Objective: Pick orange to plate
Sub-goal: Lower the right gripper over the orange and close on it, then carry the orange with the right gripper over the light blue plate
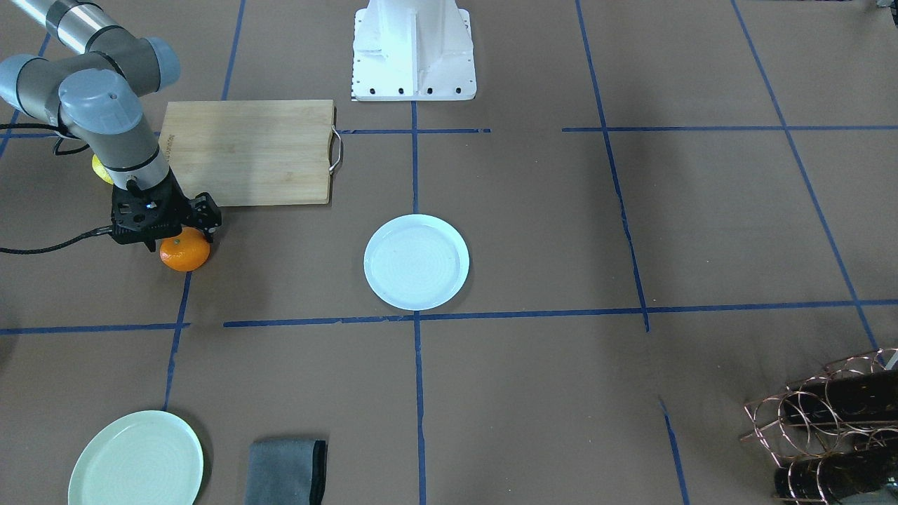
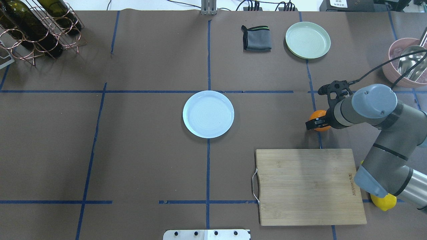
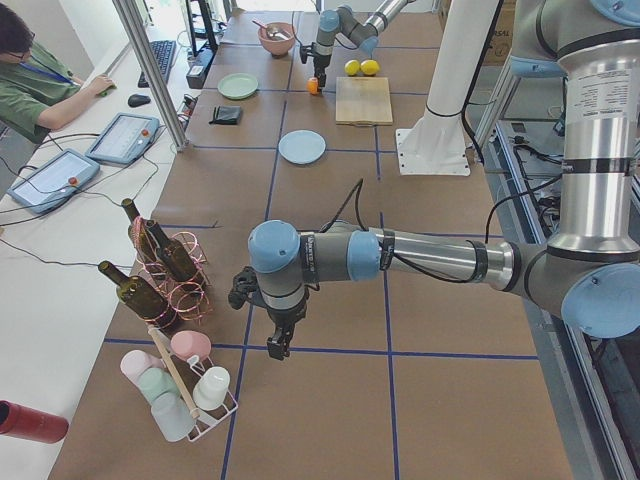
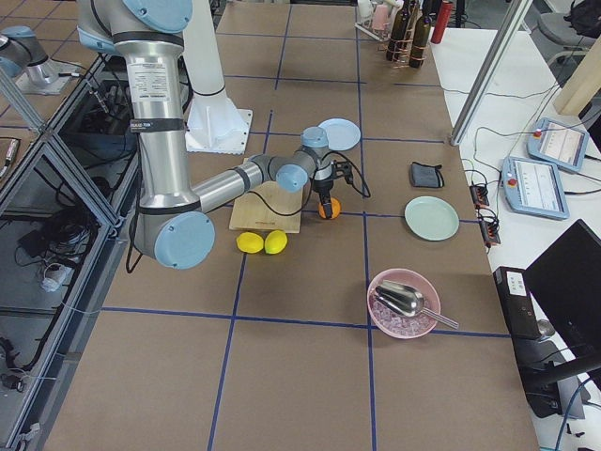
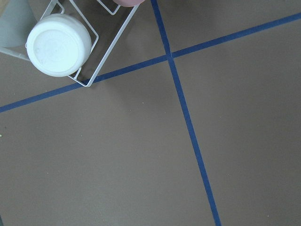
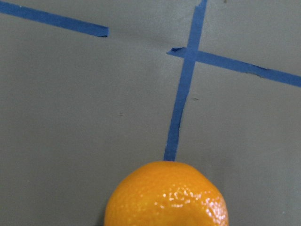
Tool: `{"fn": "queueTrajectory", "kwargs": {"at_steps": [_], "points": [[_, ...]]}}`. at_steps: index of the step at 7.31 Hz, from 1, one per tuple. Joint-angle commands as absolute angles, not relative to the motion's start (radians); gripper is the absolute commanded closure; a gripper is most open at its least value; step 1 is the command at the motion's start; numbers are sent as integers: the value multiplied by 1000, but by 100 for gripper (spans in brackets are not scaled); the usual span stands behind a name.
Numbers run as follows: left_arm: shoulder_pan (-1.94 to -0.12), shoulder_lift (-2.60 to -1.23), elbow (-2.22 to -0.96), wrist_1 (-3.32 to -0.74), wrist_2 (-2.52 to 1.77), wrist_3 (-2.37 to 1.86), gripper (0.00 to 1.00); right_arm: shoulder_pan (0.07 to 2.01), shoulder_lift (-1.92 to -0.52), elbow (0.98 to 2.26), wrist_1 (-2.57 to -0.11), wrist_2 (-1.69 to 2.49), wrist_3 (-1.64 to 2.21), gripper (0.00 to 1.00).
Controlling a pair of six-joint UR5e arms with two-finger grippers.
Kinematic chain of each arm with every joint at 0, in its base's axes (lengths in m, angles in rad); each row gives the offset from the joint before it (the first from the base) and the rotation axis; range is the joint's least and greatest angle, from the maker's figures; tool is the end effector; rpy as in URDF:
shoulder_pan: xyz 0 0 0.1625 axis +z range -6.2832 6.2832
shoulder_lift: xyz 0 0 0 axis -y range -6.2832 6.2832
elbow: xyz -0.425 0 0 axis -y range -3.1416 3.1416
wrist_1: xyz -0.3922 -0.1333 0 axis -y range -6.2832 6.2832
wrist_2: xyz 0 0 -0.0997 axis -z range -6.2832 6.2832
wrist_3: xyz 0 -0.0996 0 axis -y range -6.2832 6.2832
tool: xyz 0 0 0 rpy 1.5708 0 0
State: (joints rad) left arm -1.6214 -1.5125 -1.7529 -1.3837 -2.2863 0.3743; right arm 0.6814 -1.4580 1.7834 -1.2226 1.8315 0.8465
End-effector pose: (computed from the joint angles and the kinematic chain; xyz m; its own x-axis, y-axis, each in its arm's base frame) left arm -0.0911 -0.4552 0.6197 0.7181 0.2903 -0.6325 -0.2278 0.9568 0.1805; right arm -0.3651 -0.4347 0.4724 0.7752 -0.1956 0.6007 0.0400 0.9641 0.2625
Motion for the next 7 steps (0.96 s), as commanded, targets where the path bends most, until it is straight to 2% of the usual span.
{"fn": "queueTrajectory", "kwargs": {"at_steps": [1, 2, 3, 7], "points": [[-1621, -1513, -1756, -1384, -2286, 374, 0, 680, -1454, 1787, -1223, 1829, 848, 58], [-1621, -1513, -1756, -1384, -2286, 374, 0, 680, -1425, 1793, -1224, 1829, 848, 94], [-1621, -1513, -1756, -1384, -2286, 374, 0, 680, -1367, 1795, -1241, 1832, 854, 100], [-1621, -1513, -1763, -1382, -2286, 374, 0, 625, -998, 1757, -1569, 1815, 1071, 100]]}}
